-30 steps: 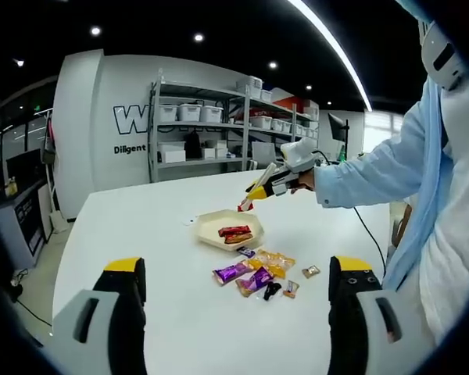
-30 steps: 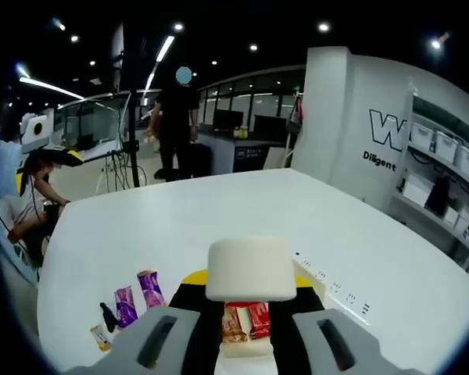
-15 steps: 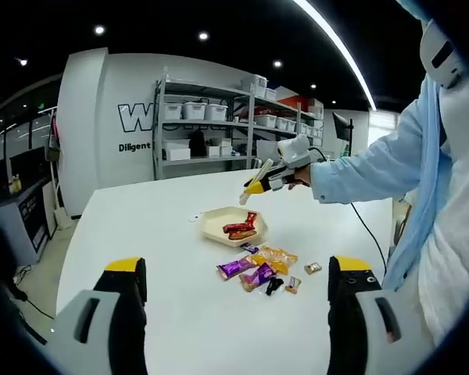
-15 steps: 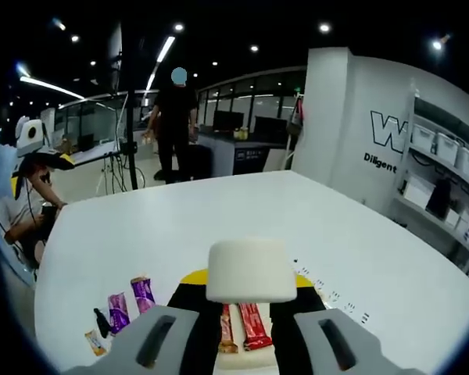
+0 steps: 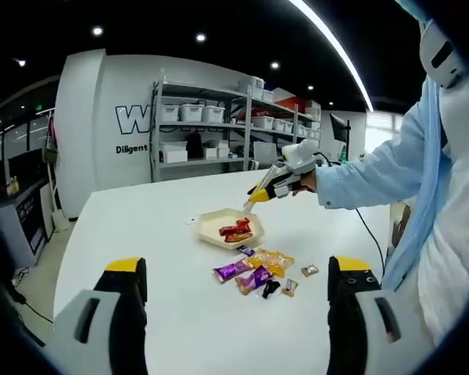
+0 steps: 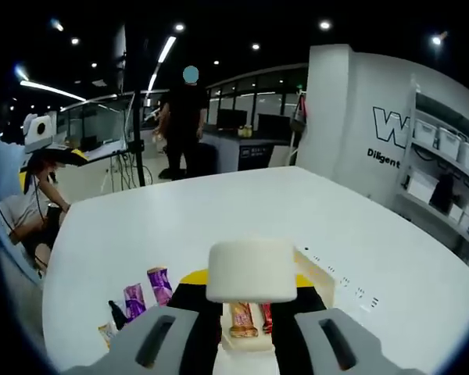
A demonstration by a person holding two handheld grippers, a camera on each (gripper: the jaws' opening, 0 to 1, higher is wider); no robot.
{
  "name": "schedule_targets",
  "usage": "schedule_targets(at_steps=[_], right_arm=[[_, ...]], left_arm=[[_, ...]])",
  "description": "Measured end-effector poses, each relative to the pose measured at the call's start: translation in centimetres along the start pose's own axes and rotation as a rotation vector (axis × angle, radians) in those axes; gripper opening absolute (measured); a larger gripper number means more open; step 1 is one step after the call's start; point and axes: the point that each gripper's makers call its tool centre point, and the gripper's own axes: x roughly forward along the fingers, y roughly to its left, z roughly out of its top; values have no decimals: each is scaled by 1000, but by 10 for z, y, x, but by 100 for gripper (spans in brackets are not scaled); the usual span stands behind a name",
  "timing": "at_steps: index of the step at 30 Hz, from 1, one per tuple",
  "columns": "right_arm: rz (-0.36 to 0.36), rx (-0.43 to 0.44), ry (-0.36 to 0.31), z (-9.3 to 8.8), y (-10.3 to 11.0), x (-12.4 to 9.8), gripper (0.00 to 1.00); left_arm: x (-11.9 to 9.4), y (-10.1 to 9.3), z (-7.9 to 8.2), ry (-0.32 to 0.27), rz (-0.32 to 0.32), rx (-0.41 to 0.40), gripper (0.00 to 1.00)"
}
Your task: Place the target food into the container with the food tongs after gripping and lifting it, then release it inside without dropping or visibly crushing the food.
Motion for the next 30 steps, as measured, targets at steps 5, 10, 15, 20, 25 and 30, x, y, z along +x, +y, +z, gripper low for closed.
schedule_targets(at_steps=[5,10,15,20,25,30], right_arm=[[18,13,19,-19,26,-12,16],[29,35,35,-35,47,-25,16],[27,53,43,-46,58,-36,16],[31,64,42,-52,68,-46,17],[34,69,44,-58,83,-55,17],[40,80,47,-64,91,-63,17]], left_arm=[[3,-4,2,-5,-15,5,93],[5,-10,4,-7,-31,14,93],[5,-17,5,-10,-45,20,93],[4,-24,5,-12,-53,25,93],[2,-28,5,-12,-58,31,93],[0,-31,6,-14,-63,35,93]])
